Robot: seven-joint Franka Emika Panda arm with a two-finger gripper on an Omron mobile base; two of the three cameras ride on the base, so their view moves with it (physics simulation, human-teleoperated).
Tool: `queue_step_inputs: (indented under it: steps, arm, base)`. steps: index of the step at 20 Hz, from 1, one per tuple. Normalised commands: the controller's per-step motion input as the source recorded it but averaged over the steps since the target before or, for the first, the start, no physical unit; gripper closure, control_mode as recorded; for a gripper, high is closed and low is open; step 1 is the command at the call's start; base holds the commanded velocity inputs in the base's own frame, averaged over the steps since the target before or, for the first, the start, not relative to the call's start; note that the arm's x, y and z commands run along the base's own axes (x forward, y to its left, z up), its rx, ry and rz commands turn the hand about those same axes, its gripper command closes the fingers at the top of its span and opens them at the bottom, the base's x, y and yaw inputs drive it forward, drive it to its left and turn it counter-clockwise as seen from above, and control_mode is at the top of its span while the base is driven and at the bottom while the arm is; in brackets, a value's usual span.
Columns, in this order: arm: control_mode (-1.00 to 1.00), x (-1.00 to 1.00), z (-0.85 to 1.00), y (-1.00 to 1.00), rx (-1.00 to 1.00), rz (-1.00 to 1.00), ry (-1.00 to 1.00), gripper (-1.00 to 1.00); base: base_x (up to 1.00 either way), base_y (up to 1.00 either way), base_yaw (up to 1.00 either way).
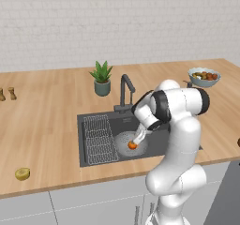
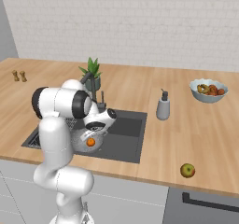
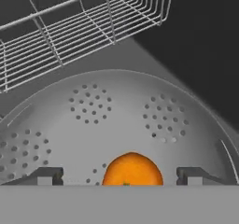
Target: Put the colander in the sink, put the kiwi, tangerine, apple in the colander, and turn on the sink faucet and pour water over the colander.
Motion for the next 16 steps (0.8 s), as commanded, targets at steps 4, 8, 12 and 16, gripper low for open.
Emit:
queue_step_inputs:
  steps: [4, 8, 12, 16]
  arm:
    - [-1.00, -0.39, 0.77, 0.00, 0.00, 0.00, -0.11, -1.00]
    - [-1.00, -0.53, 0.95, -0.06, -0.02, -0.03, 0.00, -1.00]
    - [-1.00, -0.48, 1.00, -0.14, -0.09, -0.09, 0.00, -1.00]
    - [-1.00, -0.26, 1.00, -0.24, -0.13, -0.13, 0.00, -1.00]
  base:
    - [0.00, 0.00, 0.00]
    - [0.00, 0.00, 0.00]
    - [0.00, 0.00, 0.00]
    - [0.00, 0.00, 0.00]
